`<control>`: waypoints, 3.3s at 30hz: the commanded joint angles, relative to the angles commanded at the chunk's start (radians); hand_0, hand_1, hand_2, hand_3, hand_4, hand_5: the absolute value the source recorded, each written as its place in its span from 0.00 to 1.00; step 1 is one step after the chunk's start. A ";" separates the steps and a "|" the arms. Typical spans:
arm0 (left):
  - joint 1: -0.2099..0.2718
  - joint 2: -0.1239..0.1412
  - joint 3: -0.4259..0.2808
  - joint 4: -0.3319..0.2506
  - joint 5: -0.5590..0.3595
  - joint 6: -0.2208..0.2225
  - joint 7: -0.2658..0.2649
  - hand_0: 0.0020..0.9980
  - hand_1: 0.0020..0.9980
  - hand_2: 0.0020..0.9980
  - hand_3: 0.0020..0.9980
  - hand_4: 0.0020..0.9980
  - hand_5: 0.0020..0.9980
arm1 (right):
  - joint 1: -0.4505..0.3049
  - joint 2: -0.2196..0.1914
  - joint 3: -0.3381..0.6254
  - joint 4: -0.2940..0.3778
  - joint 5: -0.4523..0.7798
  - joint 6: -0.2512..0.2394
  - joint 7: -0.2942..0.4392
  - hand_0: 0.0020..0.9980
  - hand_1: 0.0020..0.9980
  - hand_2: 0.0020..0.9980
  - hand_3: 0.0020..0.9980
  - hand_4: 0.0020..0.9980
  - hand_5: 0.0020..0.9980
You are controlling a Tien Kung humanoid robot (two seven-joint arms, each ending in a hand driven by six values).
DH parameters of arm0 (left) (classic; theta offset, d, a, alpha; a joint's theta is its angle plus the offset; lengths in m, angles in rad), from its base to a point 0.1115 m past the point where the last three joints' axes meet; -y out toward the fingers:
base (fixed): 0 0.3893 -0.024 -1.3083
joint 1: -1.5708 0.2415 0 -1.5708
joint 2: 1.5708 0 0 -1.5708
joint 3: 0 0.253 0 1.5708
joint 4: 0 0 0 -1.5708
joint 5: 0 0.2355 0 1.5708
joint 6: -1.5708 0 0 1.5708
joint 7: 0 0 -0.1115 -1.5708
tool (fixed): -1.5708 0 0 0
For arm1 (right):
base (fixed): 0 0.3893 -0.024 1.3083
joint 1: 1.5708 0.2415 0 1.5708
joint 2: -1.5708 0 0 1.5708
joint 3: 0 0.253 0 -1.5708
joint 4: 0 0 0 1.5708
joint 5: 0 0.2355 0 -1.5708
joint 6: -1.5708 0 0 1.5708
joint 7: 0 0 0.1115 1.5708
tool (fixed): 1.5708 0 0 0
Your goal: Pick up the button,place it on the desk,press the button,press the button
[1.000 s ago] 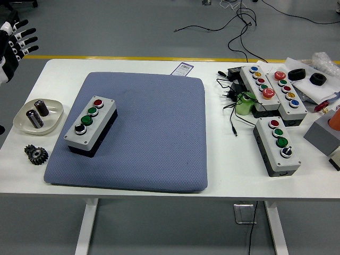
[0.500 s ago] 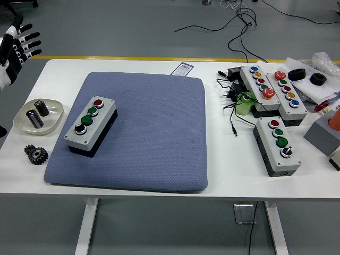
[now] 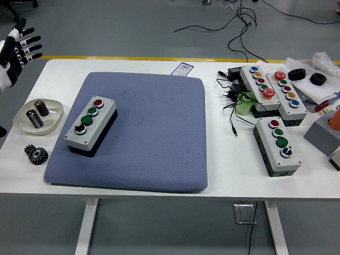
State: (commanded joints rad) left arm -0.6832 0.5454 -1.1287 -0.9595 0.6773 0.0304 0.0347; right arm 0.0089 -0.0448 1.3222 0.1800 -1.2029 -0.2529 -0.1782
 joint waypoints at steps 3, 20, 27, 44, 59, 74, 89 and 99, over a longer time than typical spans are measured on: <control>-0.001 0.000 0.000 0.000 0.001 0.000 0.001 0.82 0.86 0.89 0.92 0.85 0.90 | 0.001 0.000 -0.001 0.000 0.001 0.000 0.000 0.67 0.73 0.78 0.67 0.38 0.14; -0.002 -0.002 0.009 -0.001 0.001 0.005 0.008 0.82 0.86 0.89 0.92 0.85 0.90 | -0.001 0.001 -0.001 0.000 0.004 -0.001 -0.004 0.67 0.73 0.78 0.67 0.38 0.14; 0.000 -0.002 0.008 0.000 0.001 0.007 0.011 0.81 0.86 0.89 0.92 0.84 0.90 | -0.002 0.001 -0.004 0.000 0.007 -0.001 -0.004 0.67 0.73 0.78 0.67 0.37 0.14; 0.003 -0.004 0.007 0.000 0.003 0.007 0.011 0.81 0.86 0.89 0.91 0.84 0.90 | -0.007 0.000 -0.008 0.000 0.009 -0.002 -0.004 0.67 0.72 0.78 0.67 0.37 0.14; 0.003 -0.003 0.003 0.003 0.002 0.007 0.011 0.81 0.86 0.89 0.91 0.83 0.89 | -0.003 0.000 -0.004 0.000 0.006 -0.002 -0.004 0.66 0.72 0.78 0.67 0.37 0.14; 0.001 -0.003 -0.001 0.002 0.000 0.008 0.011 0.81 0.86 0.90 0.91 0.83 0.89 | -0.001 0.000 0.003 0.000 0.000 -0.003 -0.004 0.67 0.72 0.78 0.67 0.37 0.14; 0.003 -0.004 -0.004 0.002 0.000 0.007 0.010 0.81 0.86 0.90 0.91 0.83 0.89 | 0.001 0.000 0.007 0.000 -0.003 -0.003 -0.004 0.66 0.72 0.78 0.67 0.37 0.14; 0.002 -0.007 0.004 0.000 -0.004 0.008 0.008 0.81 0.86 0.90 0.91 0.83 0.89 | 0.000 0.001 0.003 0.000 0.003 -0.004 -0.005 0.66 0.72 0.78 0.67 0.37 0.14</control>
State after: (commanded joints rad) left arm -0.6811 0.5389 -1.1250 -0.9596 0.6731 0.0381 0.0424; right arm 0.0087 -0.0439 1.3255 0.1800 -1.2002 -0.2567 -0.1828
